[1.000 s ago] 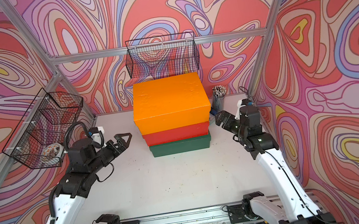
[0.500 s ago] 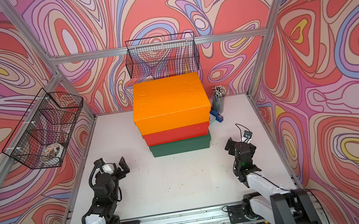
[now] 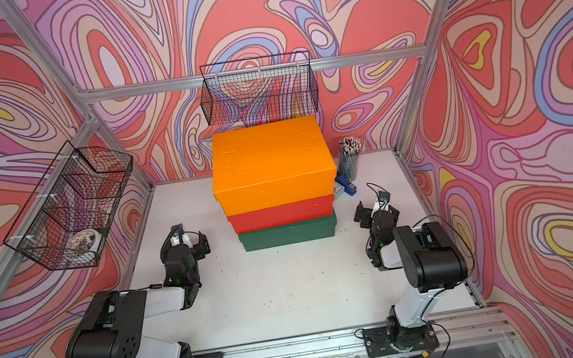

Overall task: Stack the shoeboxes
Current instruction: Reset both arms

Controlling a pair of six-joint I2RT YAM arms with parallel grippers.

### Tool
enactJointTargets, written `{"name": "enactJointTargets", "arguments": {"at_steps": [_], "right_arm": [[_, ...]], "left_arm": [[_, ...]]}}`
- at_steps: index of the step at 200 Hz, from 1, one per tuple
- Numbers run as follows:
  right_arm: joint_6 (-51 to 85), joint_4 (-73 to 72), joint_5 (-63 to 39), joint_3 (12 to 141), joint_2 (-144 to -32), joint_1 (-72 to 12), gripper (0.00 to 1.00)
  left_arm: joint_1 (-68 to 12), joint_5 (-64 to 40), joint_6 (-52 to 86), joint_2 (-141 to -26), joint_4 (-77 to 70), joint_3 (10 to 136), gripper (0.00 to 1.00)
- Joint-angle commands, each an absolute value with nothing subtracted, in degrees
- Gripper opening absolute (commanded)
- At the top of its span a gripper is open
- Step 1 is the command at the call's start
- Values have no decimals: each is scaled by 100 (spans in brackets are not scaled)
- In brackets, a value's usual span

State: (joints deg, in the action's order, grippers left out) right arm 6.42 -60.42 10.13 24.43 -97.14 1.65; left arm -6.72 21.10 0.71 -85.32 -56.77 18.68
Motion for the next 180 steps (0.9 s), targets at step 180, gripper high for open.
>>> {"name": "enactJointTargets", "arguments": {"at_steps": [180], "right_arm": [[183, -5807, 775, 2517, -9765, -109, 98]], "left_arm": [[-279, 1111, 132, -8847, -5247, 2109, 100]]}}
